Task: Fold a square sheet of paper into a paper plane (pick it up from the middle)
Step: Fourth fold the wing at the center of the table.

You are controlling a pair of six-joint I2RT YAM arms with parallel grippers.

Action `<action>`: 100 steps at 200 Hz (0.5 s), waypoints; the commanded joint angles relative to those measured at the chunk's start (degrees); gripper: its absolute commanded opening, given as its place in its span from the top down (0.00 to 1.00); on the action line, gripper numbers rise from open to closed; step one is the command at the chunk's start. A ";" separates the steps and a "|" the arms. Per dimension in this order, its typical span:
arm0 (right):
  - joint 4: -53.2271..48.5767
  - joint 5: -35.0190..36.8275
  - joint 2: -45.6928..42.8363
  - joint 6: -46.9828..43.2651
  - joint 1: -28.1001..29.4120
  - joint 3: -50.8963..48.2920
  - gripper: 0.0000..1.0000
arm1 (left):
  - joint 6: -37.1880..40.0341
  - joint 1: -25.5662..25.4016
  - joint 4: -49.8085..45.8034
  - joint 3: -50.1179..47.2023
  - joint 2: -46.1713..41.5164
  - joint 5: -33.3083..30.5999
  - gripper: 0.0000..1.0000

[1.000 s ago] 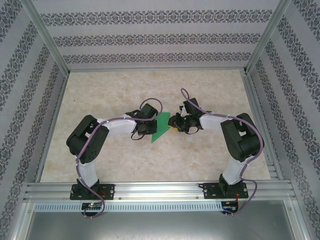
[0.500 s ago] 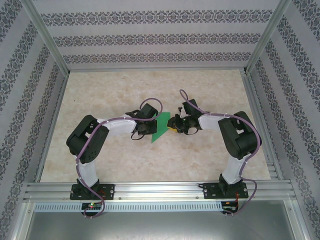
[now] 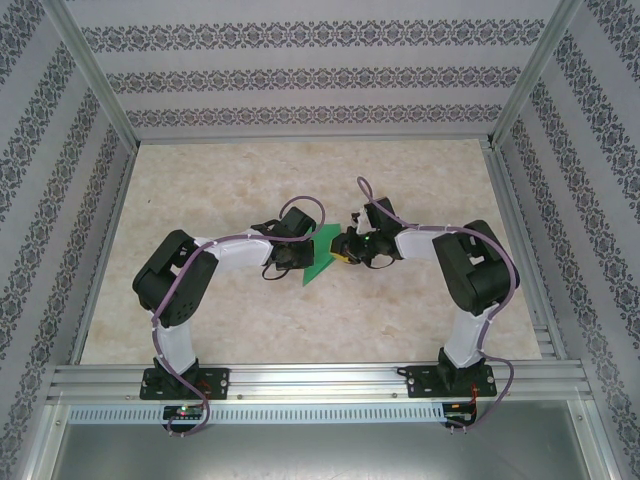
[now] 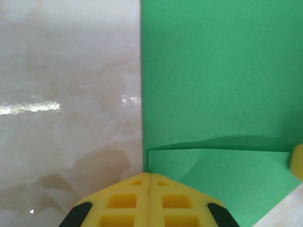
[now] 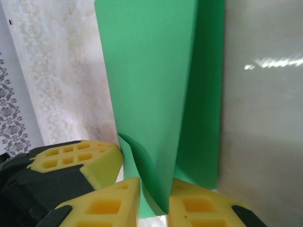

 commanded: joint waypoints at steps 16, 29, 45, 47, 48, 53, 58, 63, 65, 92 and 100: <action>1.42 -4.62 2.45 -1.52 -0.04 0.89 0.79 | 0.03 -0.50 -4.96 1.74 0.02 -0.67 0.98; 1.24 -5.00 2.75 -2.15 -0.03 1.33 0.80 | 0.51 -0.49 -5.47 2.26 -0.43 -0.75 0.97; 1.97 -4.85 2.37 -2.29 -0.13 1.19 0.87 | 1.11 -0.50 -6.39 3.00 -1.59 -1.10 0.94; 2.03 -4.77 2.26 -2.20 -0.13 1.17 0.88 | 1.23 -0.50 -6.53 3.07 -1.73 -1.15 0.93; 2.06 -4.67 2.20 -2.18 -0.13 1.17 0.88 | 1.27 -0.50 -6.55 3.11 -1.80 -1.22 0.93; 2.16 -4.22 1.76 -2.05 -0.21 1.03 0.89 | 1.55 -0.50 -6.93 3.42 -2.32 -1.39 0.91; 2.32 -3.65 1.27 -1.80 -0.21 0.86 0.90 | 1.78 -0.50 -7.49 3.64 -2.78 -1.73 0.89; 2.63 -2.94 0.70 -1.47 -0.21 0.52 0.92 | 2.00 -0.50 -8.04 3.97 -3.42 -2.18 0.88; 2.79 -2.73 0.37 -1.35 -0.21 0.41 0.92 | 2.18 -0.50 -8.24 4.08 -3.68 -2.33 0.87; 2.03 1.10 -3.99 0.05 -0.29 -0.46 0.96 | 3.21 -0.34 -9.30 4.22 -8.08 -3.87 0.68; 0.87 2.81 -5.53 0.45 -0.21 -0.49 0.97 | 3.44 -0.32 -9.00 3.96 -9.38 -4.10 0.63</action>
